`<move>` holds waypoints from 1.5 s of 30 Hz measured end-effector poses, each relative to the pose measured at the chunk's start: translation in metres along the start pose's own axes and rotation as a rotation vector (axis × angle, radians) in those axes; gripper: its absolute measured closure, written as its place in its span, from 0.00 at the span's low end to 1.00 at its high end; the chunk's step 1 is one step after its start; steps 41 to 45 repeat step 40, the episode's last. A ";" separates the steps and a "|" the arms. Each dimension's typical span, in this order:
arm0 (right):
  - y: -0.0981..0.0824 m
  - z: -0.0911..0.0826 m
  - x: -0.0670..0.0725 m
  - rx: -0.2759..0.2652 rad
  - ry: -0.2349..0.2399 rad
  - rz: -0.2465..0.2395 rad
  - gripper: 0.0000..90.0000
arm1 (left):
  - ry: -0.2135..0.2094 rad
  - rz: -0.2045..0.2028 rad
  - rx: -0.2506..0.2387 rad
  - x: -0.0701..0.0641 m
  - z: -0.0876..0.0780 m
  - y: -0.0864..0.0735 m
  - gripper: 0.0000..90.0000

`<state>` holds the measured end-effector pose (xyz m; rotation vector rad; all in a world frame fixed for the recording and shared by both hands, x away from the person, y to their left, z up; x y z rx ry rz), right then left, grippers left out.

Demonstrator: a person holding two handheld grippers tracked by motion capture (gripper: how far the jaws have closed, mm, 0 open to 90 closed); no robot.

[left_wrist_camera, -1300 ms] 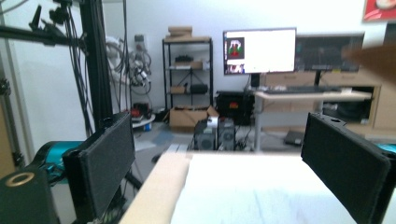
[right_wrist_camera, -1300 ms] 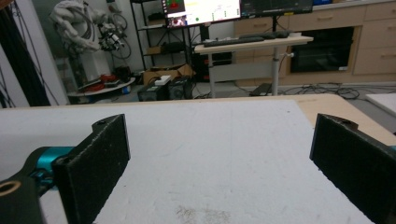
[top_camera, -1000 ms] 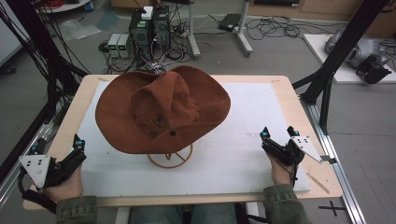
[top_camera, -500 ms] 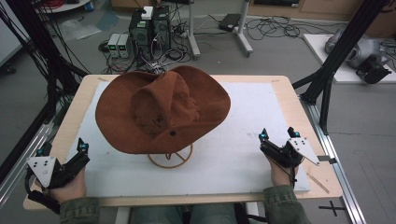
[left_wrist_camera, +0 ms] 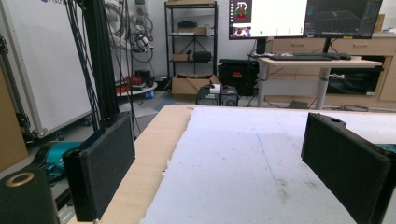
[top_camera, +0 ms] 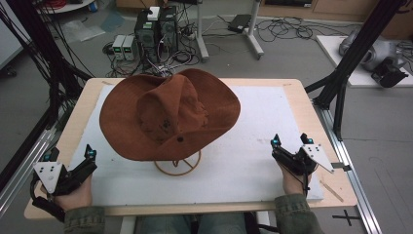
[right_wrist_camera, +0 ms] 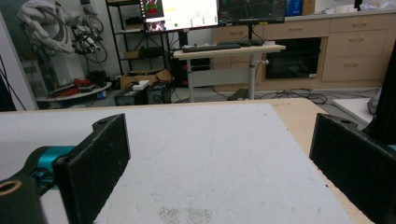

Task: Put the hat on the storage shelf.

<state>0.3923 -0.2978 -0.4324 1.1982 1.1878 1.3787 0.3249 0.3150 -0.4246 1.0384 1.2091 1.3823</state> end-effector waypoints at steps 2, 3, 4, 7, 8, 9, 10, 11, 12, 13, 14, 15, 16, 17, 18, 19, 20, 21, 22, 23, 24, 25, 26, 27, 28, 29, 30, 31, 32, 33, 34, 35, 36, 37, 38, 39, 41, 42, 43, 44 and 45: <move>0.000 0.000 -0.001 -0.002 -0.003 0.001 0.05 | 0.002 0.001 0.001 0.000 0.000 0.000 0.11; 0.001 0.000 -0.001 -0.003 -0.003 0.009 0.05 | 0.005 0.003 0.004 0.001 0.000 0.000 0.11; 0.000 0.000 -0.001 -0.003 -0.005 0.008 0.05 | 0.006 0.004 0.007 0.001 0.000 -0.001 0.11; 0.000 0.000 -0.001 0.001 -0.002 0.005 0.05 | -0.003 0.004 0.014 0.000 0.000 -0.002 0.12; 0.000 0.000 -0.001 0.000 -0.002 0.006 0.05 | -0.009 0.001 0.014 -0.001 0.000 -0.002 0.13; 0.000 0.000 -0.001 0.000 -0.003 0.008 0.05 | -0.011 0.004 0.011 -0.002 0.000 -0.002 0.13; 0.000 -0.001 -0.001 0.000 -0.005 0.009 0.05 | -0.012 0.005 0.011 -0.002 0.000 -0.002 0.13; 0.000 -0.001 -0.001 0.001 -0.006 0.009 0.06 | -0.012 0.006 0.010 -0.002 0.000 -0.001 0.13; 0.000 -0.001 -0.001 0.004 -0.008 0.006 0.06 | -0.011 0.007 0.008 -0.002 0.000 -0.001 0.13; -0.001 -0.001 -0.002 0.010 -0.017 0.003 0.06 | -0.012 0.005 0.007 -0.002 0.000 0.000 0.13; -0.001 -0.001 -0.003 0.012 -0.021 0.003 0.06 | -0.011 0.006 0.005 -0.002 -0.001 0.000 0.13; -0.001 -0.001 -0.003 0.013 -0.019 0.004 0.06 | -0.009 0.005 0.003 -0.002 -0.001 0.000 0.13; -0.002 -0.001 -0.003 0.014 -0.021 0.007 0.06 | -0.009 0.005 0.002 -0.002 -0.001 0.001 0.13; -0.002 -0.001 -0.003 0.014 -0.020 0.010 0.06 | -0.009 0.004 0.003 -0.002 -0.002 0.001 0.13; -0.001 -0.001 -0.003 0.013 -0.020 0.011 0.06 | -0.009 0.006 0.003 -0.001 -0.002 0.001 0.13; -0.002 -0.001 -0.002 0.018 -0.017 0.006 0.06 | -0.010 0.006 0.005 -0.001 -0.002 0.001 0.13; -0.002 -0.001 -0.001 0.020 -0.017 0.013 0.06 | -0.012 0.006 0.006 -0.001 -0.002 0.000 0.13; -0.002 -0.001 -0.002 0.019 -0.014 0.010 0.06 | -0.011 0.005 0.005 -0.001 -0.002 0.000 0.13; -0.003 -0.001 -0.001 0.021 -0.014 0.013 0.06 | -0.012 0.005 0.005 -0.002 -0.002 0.000 0.13; -0.003 0.000 -0.001 0.020 -0.013 0.009 0.06 | -0.019 0.009 0.010 -0.003 -0.002 -0.001 0.13; -0.004 0.000 -0.001 0.025 -0.010 0.007 0.06 | -0.020 0.010 0.011 -0.004 -0.001 -0.001 0.13; -0.005 0.001 -0.001 0.030 -0.010 0.013 0.06 | -0.023 0.012 0.011 -0.005 -0.001 -0.001 0.13; -0.005 0.001 -0.001 0.031 -0.007 0.013 0.06 | -0.026 0.012 0.015 -0.005 -0.002 -0.002 0.13; -0.006 0.001 -0.001 0.037 -0.009 0.018 0.06 | -0.028 0.014 0.015 -0.006 -0.001 -0.002 0.13; -0.006 0.001 -0.001 0.042 -0.008 0.017 0.06 | -0.031 0.015 0.015 -0.006 -0.002 -0.002 0.13; -0.007 0.001 -0.002 0.045 -0.010 0.018 0.06 | -0.032 0.013 0.015 -0.007 -0.002 -0.002 0.13; -0.007 0.001 -0.002 0.045 -0.012 0.022 0.06 | -0.033 0.011 0.013 -0.007 -0.002 -0.002 0.13; -0.007 0.001 -0.002 0.046 -0.011 0.022 0.06 | -0.034 0.011 0.013 -0.007 -0.002 -0.002 0.13; -0.007 0.001 -0.003 0.043 -0.015 0.028 0.06 | -0.034 0.009 0.014 -0.007 -0.002 -0.002 0.13; -0.007 0.001 -0.004 0.045 -0.017 0.026 0.06 | -0.034 0.005 0.013 -0.006 -0.002 -0.001 0.13; -0.007 0.001 -0.004 0.046 -0.018 0.029 0.06 | -0.034 0.004 0.011 -0.006 -0.002 -0.001 0.13; -0.007 0.001 -0.004 0.048 -0.020 0.034 0.06 | -0.034 0.003 0.014 -0.005 -0.002 -0.002 0.13; -0.007 0.001 -0.003 0.049 -0.017 0.035 0.06 | -0.031 0.001 0.011 -0.004 -0.002 -0.002 0.13; -0.007 0.002 -0.004 0.047 -0.014 0.030 0.06 | -0.028 -0.001 0.012 -0.003 -0.002 -0.002 0.13; -0.008 0.002 -0.003 0.050 -0.016 0.034 0.06 | -0.026 0.000 0.017 -0.002 -0.002 -0.003 0.13; -0.008 0.002 -0.004 0.050 -0.012 0.031 0.06 | -0.021 0.000 0.020 0.000 -0.002 -0.004 0.13; -0.008 0.003 -0.003 0.050 -0.011 0.036 0.06 | -0.020 -0.002 0.021 0.001 -0.002 -0.005 0.13; -0.008 0.003 -0.003 0.050 -0.011 0.036 0.06 | -0.020 -0.002 0.021 0.001 -0.002 -0.005 0.13; -0.008 0.003 -0.003 0.050 -0.011 0.036 0.06 | -0.020 -0.002 0.021 0.001 -0.002 -0.005 0.13; -0.008 0.003 -0.003 0.050 -0.011 0.036 0.06 | -0.020 -0.002 0.021 0.001 -0.002 -0.005 0.13; -0.008 0.003 -0.003 0.050 -0.011 0.036 0.06 | -0.020 -0.002 0.021 0.001 -0.002 -0.005 0.13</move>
Point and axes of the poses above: each handheld gripper's, and its own axes: z roughly forward along the jaws, y roughly out of its top, x roughly to its left, the point moved 10 cm from there along z, roughly forward along the jaws, and after that the axes turned 7 degrees about -x, right-handed, at the moved point
